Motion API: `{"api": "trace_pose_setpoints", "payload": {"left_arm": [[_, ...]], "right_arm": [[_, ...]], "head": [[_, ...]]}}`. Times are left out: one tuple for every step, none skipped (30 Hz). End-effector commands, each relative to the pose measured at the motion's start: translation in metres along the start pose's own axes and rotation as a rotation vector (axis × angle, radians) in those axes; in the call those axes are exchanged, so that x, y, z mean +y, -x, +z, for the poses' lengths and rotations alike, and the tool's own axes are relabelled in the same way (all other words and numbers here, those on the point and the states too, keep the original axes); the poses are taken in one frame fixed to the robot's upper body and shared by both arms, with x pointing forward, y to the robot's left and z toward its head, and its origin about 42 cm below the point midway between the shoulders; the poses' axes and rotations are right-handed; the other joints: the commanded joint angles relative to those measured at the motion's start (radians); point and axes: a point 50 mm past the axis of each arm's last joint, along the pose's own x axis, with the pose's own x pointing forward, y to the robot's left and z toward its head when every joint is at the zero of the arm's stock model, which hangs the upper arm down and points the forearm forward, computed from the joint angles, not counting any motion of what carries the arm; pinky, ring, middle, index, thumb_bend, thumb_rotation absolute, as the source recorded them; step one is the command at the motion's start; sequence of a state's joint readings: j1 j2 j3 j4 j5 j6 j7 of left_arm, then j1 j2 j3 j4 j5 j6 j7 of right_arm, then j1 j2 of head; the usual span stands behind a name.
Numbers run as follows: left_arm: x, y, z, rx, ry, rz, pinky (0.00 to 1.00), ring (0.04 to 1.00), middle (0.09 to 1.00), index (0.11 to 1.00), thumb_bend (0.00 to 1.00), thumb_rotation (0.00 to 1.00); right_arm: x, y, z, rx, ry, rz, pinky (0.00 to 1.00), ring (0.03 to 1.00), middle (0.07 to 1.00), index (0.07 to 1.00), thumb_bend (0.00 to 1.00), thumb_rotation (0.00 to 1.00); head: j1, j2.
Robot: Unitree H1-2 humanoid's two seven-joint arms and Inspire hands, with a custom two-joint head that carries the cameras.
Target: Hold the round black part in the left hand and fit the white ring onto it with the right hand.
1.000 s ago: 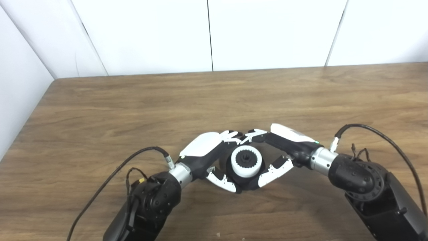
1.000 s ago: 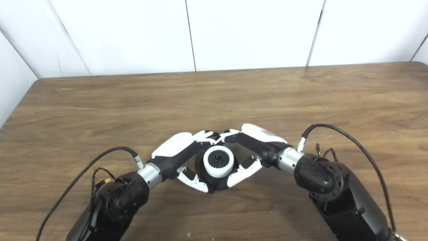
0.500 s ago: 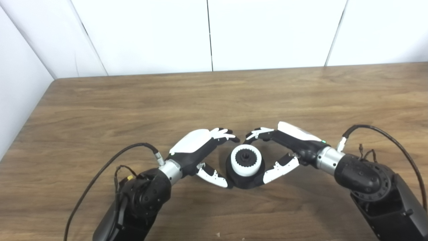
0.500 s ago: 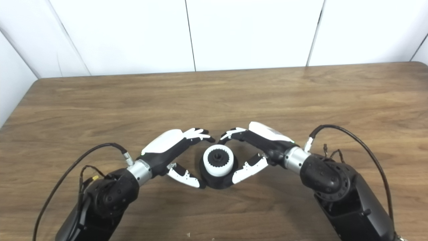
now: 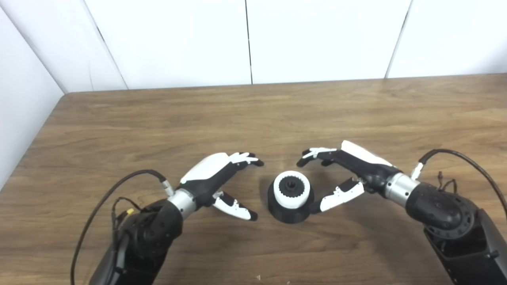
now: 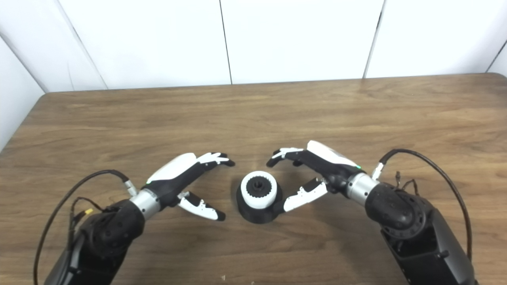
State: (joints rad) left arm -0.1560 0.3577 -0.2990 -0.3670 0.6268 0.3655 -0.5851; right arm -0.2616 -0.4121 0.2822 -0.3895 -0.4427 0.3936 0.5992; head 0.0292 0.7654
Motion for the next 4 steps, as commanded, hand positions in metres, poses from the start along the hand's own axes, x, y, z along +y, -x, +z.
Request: {"api": "trace_pose_setpoints", "payload": {"left_arm": [[0.0128,0.0110,-0.0124,0.061,-0.008,0.013,0.94,1.000,0.987,0.889,0.96,0.22],[0.0138,0.0136,-0.0146,0.064,0.000,0.018,0.94,1.000,0.986,0.889,0.96,0.21],[0.0143,0.0152,-0.0159,0.066,0.006,0.021,0.94,1.000,0.986,0.889,0.96,0.20],[0.0147,0.0172,-0.0177,0.067,0.012,0.025,0.93,1.000,0.985,0.889,0.97,0.20]], "right_arm": [[-0.0184,0.0072,0.0059,-0.023,0.039,-0.070,0.84,0.948,0.924,0.811,1.00,0.44],[-0.0192,0.0086,0.0044,-0.017,0.038,-0.074,0.84,0.946,0.925,0.814,1.00,0.44],[-0.0197,0.0094,0.0035,-0.014,0.038,-0.077,0.84,0.944,0.926,0.816,1.00,0.44],[-0.0204,0.0105,0.0023,-0.008,0.035,-0.081,0.83,0.943,0.927,0.817,1.00,0.43]], "head": [[0.001,-0.001],[0.002,-0.001],[0.002,-0.001],[0.002,-0.001]]}}
